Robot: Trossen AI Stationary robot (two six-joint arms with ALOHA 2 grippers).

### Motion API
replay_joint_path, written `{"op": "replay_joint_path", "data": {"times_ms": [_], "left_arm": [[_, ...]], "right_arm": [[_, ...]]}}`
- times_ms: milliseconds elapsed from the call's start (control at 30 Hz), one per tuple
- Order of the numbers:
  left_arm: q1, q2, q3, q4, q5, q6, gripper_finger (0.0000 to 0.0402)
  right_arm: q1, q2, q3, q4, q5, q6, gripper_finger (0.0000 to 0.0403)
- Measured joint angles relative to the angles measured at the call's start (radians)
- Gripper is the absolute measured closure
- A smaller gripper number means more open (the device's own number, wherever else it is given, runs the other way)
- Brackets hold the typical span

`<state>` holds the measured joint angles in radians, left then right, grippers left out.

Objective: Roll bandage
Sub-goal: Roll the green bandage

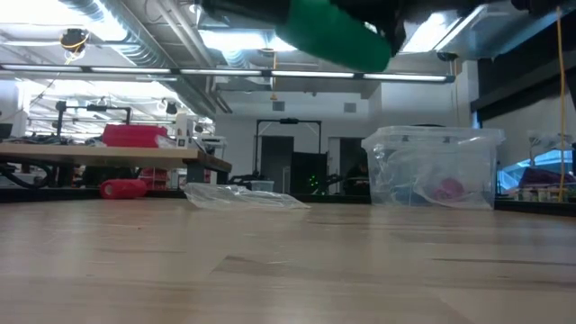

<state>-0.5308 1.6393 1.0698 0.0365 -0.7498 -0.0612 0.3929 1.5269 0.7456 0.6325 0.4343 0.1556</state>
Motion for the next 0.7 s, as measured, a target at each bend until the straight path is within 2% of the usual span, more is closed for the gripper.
{"op": "replay_joint_path", "data": {"times_ms": [133,267,367,533,700], "left_arm": [[0.008,0.043,0.000,0.002,0.000,0.002,0.0400],[0.035,0.083,0.000,0.002,0.003,0.012,0.0400],[0.066,0.113,-0.008,0.022,0.047,0.005,0.0400],[0.137,0.140,-0.133,0.230,0.169,-0.044,0.0400],[0.192,0.139,-0.267,0.458,0.286,-0.044,0.0400]], "right_arm": [[-0.011,0.000,0.000,-0.076,0.026,0.042,0.0378],[-0.034,0.003,0.000,-0.174,0.025,0.103,0.0318],[-0.054,0.016,0.000,-0.242,0.020,0.125,0.0270],[-0.081,0.071,0.000,-0.292,-0.005,0.135,0.0222],[-0.100,0.114,0.000,-0.302,-0.035,0.100,0.0213]]}}
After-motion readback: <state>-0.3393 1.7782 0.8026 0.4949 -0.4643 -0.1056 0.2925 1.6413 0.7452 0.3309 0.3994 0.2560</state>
